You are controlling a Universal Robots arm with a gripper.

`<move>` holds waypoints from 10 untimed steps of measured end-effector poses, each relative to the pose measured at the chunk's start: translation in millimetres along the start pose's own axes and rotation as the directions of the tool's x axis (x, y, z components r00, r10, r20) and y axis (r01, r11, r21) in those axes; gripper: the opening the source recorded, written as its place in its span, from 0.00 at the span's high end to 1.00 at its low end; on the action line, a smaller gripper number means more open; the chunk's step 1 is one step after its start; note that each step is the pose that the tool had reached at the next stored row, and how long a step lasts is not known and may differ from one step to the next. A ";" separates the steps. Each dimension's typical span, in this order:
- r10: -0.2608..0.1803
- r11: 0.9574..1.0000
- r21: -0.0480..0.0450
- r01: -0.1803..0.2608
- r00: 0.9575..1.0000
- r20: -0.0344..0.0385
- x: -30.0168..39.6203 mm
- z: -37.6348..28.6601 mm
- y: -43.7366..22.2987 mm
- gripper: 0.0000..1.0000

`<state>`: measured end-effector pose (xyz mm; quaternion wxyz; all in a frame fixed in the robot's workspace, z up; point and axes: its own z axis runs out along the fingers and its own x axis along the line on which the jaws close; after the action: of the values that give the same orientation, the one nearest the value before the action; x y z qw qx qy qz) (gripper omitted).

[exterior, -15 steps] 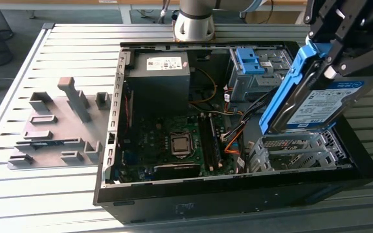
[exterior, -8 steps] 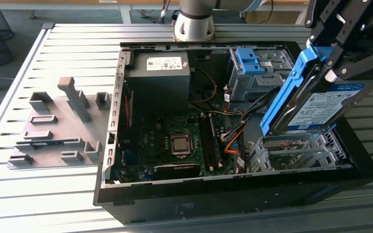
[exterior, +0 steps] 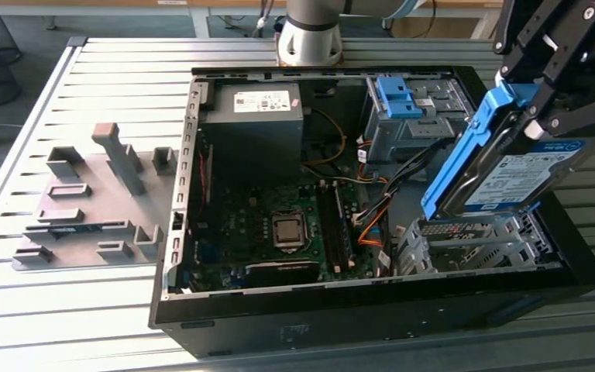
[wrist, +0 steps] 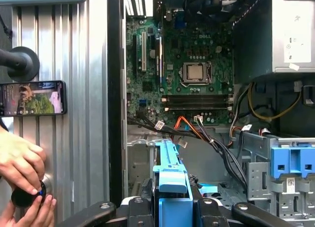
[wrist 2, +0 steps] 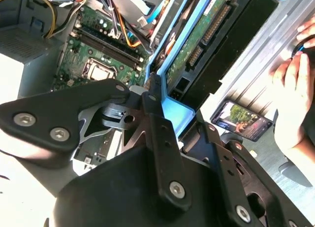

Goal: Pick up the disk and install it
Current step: 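Insert the disk into the insertion slot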

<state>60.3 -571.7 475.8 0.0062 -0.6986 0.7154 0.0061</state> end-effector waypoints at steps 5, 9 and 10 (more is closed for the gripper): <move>0.005 1.000 0.000 -0.005 1.000 0.000 0.5 5.6 -1.7 0.63; 0.004 1.000 0.000 -0.004 1.000 0.000 1.3 7.5 -2.0 0.63; 0.005 1.000 0.000 -0.005 1.000 0.000 1.4 8.1 -2.1 0.63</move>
<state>62.4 -573.1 467.7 0.0063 -0.6970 0.7170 0.0061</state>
